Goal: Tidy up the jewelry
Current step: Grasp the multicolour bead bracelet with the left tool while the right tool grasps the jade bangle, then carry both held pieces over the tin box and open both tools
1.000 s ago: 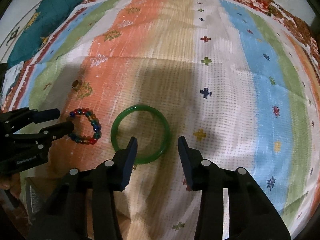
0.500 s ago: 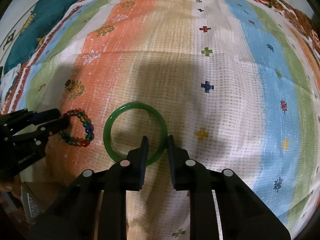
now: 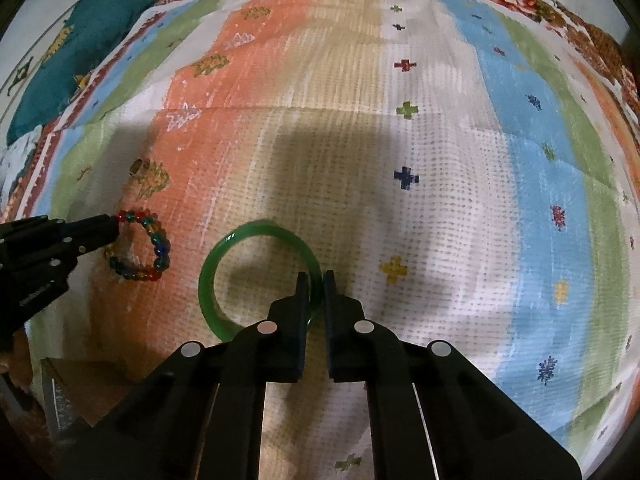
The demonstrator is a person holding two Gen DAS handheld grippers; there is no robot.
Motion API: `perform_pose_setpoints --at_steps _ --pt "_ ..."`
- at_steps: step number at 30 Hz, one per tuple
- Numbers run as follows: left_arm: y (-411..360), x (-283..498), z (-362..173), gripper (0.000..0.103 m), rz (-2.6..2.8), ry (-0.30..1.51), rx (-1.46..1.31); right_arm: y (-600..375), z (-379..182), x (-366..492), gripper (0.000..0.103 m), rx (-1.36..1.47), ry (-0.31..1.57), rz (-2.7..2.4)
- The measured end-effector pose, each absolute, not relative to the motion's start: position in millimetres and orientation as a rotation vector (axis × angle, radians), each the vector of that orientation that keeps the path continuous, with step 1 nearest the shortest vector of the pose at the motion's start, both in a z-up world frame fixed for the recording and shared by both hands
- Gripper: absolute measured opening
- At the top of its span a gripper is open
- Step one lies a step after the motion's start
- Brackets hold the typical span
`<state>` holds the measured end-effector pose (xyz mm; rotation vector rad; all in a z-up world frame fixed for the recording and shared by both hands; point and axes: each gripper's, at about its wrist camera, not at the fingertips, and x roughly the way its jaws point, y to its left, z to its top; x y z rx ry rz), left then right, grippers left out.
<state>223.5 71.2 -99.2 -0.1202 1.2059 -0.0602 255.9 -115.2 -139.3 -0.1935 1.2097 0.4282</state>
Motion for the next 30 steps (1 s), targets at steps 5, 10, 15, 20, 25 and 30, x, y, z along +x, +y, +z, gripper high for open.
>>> perform_pose_setpoints --at_steps 5,10,15,20,25,30 --pt "70.6 216.8 -79.2 0.009 -0.085 1.160 -0.159 -113.4 -128.7 252.0 0.008 -0.204 1.182 0.437" --pt "64.6 209.0 -65.6 0.009 -0.111 1.129 -0.172 -112.7 -118.5 246.5 0.008 -0.206 1.156 0.444" --pt "65.2 206.4 -52.9 0.009 -0.130 1.096 -0.187 -113.6 -105.7 242.4 0.008 -0.188 1.126 0.452" --pt "71.1 203.1 -50.7 0.009 -0.118 1.092 -0.192 -114.0 -94.9 236.3 0.008 -0.177 1.106 0.463" --pt "77.3 196.5 -41.0 0.009 -0.112 1.068 -0.210 -113.5 -86.0 228.9 0.008 -0.173 1.086 0.477" --pt "75.9 188.6 -31.2 0.009 -0.131 1.046 -0.220 -114.2 -77.4 220.5 0.008 -0.163 1.068 0.492"
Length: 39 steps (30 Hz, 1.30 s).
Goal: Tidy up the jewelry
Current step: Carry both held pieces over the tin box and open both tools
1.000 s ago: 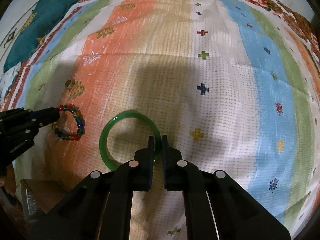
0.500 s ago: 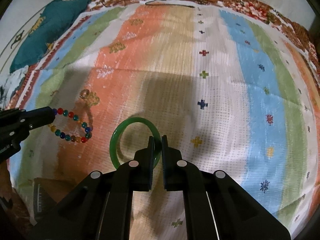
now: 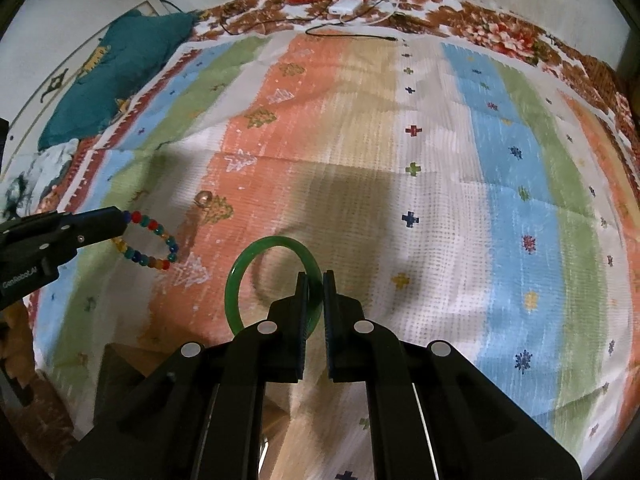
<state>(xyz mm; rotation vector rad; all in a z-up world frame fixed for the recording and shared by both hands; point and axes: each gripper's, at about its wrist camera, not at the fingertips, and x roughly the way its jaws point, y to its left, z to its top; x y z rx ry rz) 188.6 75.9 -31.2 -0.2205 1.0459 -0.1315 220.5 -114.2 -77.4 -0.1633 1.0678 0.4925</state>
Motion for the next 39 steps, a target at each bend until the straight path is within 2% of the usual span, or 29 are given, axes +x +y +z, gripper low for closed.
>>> perform_pose_setpoints --at_steps 39 --pt "51.8 118.2 20.0 0.009 -0.235 0.906 -0.273 -123.4 -34.8 162.2 0.008 -0.120 0.971 0.564"
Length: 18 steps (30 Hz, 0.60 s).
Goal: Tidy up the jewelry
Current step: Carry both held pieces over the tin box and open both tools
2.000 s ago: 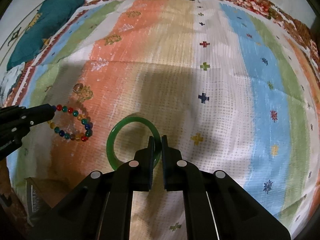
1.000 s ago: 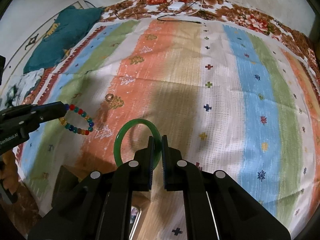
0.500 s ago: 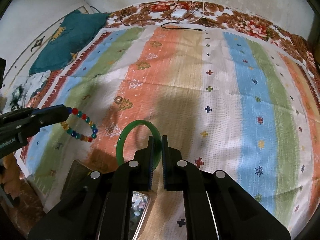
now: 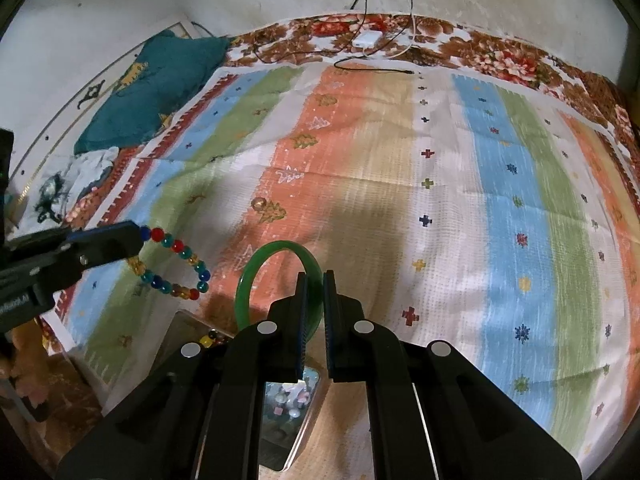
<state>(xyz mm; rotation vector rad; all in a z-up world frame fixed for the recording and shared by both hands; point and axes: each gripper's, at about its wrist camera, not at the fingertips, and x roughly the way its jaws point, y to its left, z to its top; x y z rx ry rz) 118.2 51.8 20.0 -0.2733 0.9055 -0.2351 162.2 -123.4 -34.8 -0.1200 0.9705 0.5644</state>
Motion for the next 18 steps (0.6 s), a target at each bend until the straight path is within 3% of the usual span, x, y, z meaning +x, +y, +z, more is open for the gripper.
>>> perform_pose_setpoints --at_steps 18 --pt "46.7 86.5 24.7 0.009 -0.244 0.875 -0.288 -125.2 -26.7 129.8 0.008 -0.139 0.945 0.597"
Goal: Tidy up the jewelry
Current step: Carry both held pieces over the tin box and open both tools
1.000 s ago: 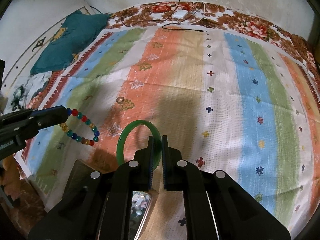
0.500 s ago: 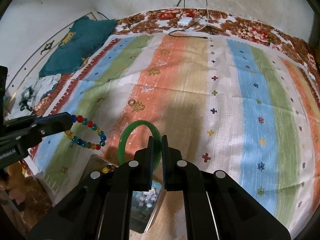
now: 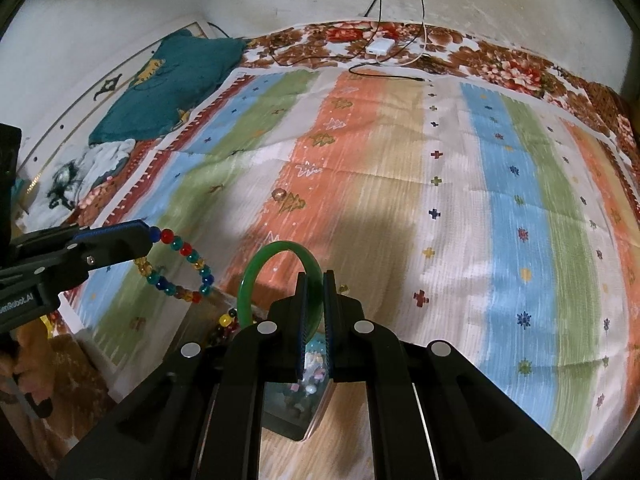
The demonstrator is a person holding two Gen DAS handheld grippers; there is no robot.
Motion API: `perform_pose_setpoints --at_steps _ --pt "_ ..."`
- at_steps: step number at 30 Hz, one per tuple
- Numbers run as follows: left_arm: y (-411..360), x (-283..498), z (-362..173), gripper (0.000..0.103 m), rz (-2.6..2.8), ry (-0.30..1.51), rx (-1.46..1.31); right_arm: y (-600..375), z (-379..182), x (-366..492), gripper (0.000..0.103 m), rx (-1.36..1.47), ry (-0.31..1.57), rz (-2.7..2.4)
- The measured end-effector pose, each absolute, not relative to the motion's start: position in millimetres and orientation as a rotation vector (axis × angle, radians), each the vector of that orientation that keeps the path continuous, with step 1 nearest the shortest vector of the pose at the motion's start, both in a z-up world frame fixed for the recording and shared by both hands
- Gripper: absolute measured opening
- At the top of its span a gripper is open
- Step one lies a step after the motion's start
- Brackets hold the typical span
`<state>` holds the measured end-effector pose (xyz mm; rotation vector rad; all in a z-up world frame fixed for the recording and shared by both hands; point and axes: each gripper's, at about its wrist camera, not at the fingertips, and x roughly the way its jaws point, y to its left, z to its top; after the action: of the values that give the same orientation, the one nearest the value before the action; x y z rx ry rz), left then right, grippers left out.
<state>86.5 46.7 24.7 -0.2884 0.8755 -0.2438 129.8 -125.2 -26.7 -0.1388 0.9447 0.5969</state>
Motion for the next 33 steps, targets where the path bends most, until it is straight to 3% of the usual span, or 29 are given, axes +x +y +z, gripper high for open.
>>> perform_pose_setpoints --at_steps 18,19,20,22,27,33 --pt "41.3 69.3 10.5 0.010 -0.252 0.948 -0.320 -128.5 -38.7 99.5 0.010 -0.120 0.986 0.647" --pt "41.2 70.1 7.6 0.013 -0.249 0.962 -0.322 -129.3 -39.6 99.7 0.013 -0.105 0.994 0.647" --pt "41.4 70.8 5.7 0.022 -0.242 0.972 -0.323 -129.4 -39.8 100.0 0.028 -0.102 0.996 0.640" --pt "42.6 71.6 5.5 0.035 -0.227 0.970 -0.321 -129.6 -38.9 99.9 0.045 -0.118 0.987 0.619" --pt "54.9 78.7 2.3 0.056 -0.165 0.961 -0.351 -128.1 -40.9 105.1 0.046 -0.115 1.000 0.616" --pt "63.6 98.9 -5.7 0.066 -0.107 0.991 -0.346 -124.6 -46.6 121.2 0.052 -0.107 1.041 0.608"
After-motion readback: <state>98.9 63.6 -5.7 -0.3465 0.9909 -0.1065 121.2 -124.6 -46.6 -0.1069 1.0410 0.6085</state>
